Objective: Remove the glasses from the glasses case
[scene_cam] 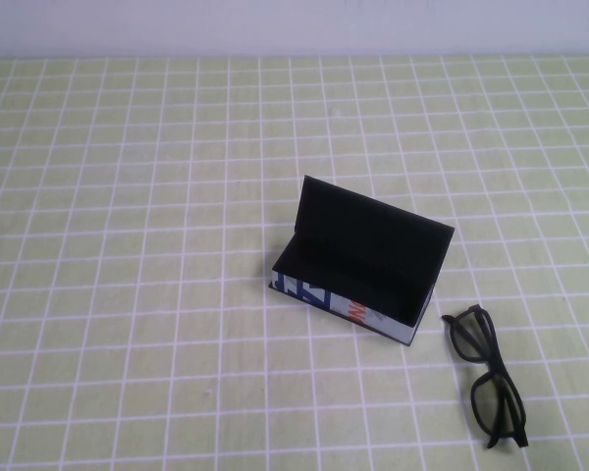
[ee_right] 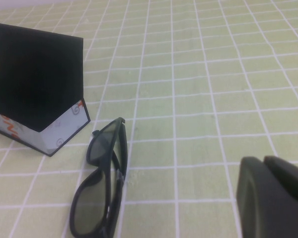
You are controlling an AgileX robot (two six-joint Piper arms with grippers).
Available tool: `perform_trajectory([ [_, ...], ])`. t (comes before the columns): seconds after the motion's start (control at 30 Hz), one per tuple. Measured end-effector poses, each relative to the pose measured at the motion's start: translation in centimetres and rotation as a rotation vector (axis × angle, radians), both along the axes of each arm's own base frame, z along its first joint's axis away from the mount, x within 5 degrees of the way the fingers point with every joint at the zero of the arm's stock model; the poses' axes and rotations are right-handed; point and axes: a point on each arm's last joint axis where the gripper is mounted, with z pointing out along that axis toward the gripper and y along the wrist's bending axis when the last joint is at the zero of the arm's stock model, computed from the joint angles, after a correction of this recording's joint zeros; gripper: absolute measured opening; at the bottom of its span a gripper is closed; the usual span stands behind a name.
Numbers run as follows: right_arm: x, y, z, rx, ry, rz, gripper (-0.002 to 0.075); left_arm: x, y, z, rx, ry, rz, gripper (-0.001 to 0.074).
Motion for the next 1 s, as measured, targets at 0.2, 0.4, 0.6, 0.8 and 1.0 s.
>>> perform_trajectory([
  [0.2, 0.0, 0.0, 0.0, -0.002, 0.000, 0.000, -0.0018, 0.0, 0.0, 0.0, 0.000, 0.000, 0.000, -0.0004],
  [0.4, 0.0, 0.0, 0.0, -0.002, 0.000, 0.000, -0.0018, 0.0, 0.0, 0.0, 0.000, 0.000, 0.002, -0.0004],
  [0.6, 0.0, 0.0, 0.0, -0.002, 0.000, 0.000, -0.0018, 0.1, 0.5, -0.1, 0.023, 0.004, 0.052, -0.0004],
  [0.8, 0.0, 0.0, 0.0, -0.001, 0.000, -0.001, -0.0018, 0.0, 0.6, 0.6, 0.090, -0.019, 0.071, -0.0004],
  [1.0, 0.0, 0.0, 0.0, -0.001, 0.000, -0.001, -0.0018, 0.0, 1.1, 1.2, 0.131, -0.048, 0.135, -0.0004],
])
